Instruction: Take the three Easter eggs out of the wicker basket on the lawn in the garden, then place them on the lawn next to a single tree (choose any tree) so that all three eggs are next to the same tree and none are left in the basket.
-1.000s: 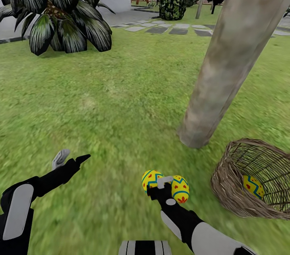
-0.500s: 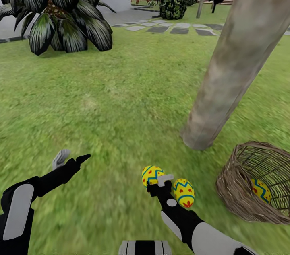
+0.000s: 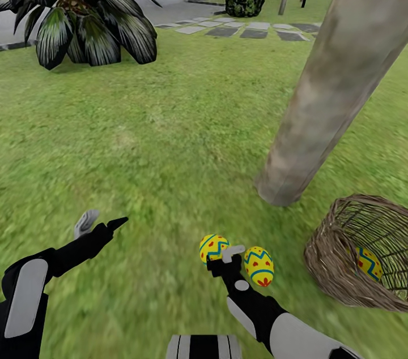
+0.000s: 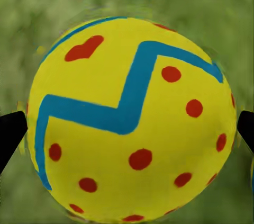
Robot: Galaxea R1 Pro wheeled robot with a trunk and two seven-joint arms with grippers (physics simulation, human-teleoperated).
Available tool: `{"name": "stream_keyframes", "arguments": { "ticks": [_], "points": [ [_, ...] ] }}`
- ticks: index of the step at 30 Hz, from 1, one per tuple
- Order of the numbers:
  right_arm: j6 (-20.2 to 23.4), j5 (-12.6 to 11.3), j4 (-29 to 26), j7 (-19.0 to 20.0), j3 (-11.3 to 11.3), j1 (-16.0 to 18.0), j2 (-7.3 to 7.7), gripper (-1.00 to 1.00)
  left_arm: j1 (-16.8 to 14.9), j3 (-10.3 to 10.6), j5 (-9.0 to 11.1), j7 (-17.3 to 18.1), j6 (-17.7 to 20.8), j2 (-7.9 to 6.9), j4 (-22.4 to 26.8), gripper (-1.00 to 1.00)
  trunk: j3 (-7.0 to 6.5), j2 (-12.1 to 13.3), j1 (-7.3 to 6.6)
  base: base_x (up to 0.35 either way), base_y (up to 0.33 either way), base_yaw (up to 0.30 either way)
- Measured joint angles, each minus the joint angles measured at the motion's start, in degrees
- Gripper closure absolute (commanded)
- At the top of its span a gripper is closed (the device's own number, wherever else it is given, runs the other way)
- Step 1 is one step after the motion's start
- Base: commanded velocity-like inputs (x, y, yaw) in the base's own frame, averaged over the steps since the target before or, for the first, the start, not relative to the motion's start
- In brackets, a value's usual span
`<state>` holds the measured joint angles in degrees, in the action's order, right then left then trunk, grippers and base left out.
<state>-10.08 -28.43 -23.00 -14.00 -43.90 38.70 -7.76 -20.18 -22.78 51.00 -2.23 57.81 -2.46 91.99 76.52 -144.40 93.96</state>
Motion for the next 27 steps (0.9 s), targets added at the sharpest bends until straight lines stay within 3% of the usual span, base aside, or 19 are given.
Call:
{"name": "stream_keyframes", "arguments": {
  "ticks": [8, 12, 14, 16, 18, 19, 20, 21, 22, 23, 24, 27],
  "points": [
    [-0.2, 0.0, -0.8, -0.5, 0.1, 0.0, 0.16, -1.00, 0.0, 0.0, 0.0, 0.0, -0.1, 0.00, 0.0, -1.00, -1.77, 0.1, -0.21, 0.000, 0.000, 0.000],
    [-0.5, -0.3, -4.7, -3.0, 0.4, -0.1, 0.54, -1.00, 0.0, 0.0, 0.0, 0.0, -0.1, 0.00, 0.0, -1.00, -2.65, 0.2, -0.31, 0.000, 0.000, 0.000],
    [3.8, -0.5, -8.8, -8.3, 0.5, -0.1, 0.72, -1.00, 0.0, 0.0, 0.0, 0.0, -0.2, 0.03, 0.0, -1.00, -3.10, 0.2, -0.37, 0.000, 0.000, 0.000],
    [12.0, -1.6, -17.2, -16.9, 0.5, -0.2, 1.91, -1.00, 0.0, 0.1, -0.1, 0.0, -0.2, 0.04, 0.0, -1.00, -3.55, 0.2, -0.42, 0.000, 0.000, 0.000],
    [19.3, -6.8, -24.6, -23.6, 1.0, -0.3, 3.81, -1.00, 0.0, 0.2, -0.2, 0.0, -0.2, 0.07, 0.0, -1.00, -3.99, 0.2, -0.47, 0.000, 0.000, 0.000],
    [23.9, -12.9, -28.9, -27.0, 1.8, -0.3, 5.42, -1.00, 0.0, 0.2, -0.2, 0.0, -0.2, 0.08, 0.0, -1.00, -4.21, 0.3, -0.50, 0.000, 0.000, 0.000],
    [29.4, -22.2, -34.8, -30.9, 2.6, -0.3, 7.90, -1.00, 0.0, 0.3, -0.3, 0.0, -0.2, 0.08, 0.0, -1.00, -4.44, 0.3, -0.52, 0.000, 0.000, 0.000],
    [32.1, -28.1, -39.2, -33.9, 2.9, -0.3, 9.82, -1.00, 0.0, 0.5, -0.3, 0.0, -0.2, 0.08, -0.1, -1.00, -4.66, 0.3, -0.55, 0.000, 0.000, 0.000],
    [33.6, -31.8, -43.0, -36.9, 2.9, -0.4, 11.45, -1.00, 0.0, 0.8, -0.4, -0.1, -0.2, 0.08, -0.1, -1.00, -4.66, 0.3, -0.54, 0.000, 0.000, 0.000],
    [34.5, -34.1, -47.4, -40.9, 2.9, -0.6, 12.77, -1.00, 0.0, 1.5, -0.4, -0.1, -0.3, 0.09, -0.4, -1.00, -4.66, 0.3, -0.55, 0.000, 0.000, -0.019],
    [34.8, -35.0, -49.9, -43.4, 2.9, -1.0, 13.27, -1.00, 0.0, 2.1, -0.4, -0.2, -0.3, 0.07, -0.9, -1.00, -4.66, 0.3, -0.54, 0.000, 0.000, -0.074],
    [35.0, -35.7, -53.3, -46.2, 2.5, -2.2, 13.56, -1.00, 0.0, 3.0, -0.5, -0.2, -0.3, 0.07, -1.7, -1.00, -4.66, 0.3, -0.54, 0.000, 0.000, -0.180]
  ]
}}
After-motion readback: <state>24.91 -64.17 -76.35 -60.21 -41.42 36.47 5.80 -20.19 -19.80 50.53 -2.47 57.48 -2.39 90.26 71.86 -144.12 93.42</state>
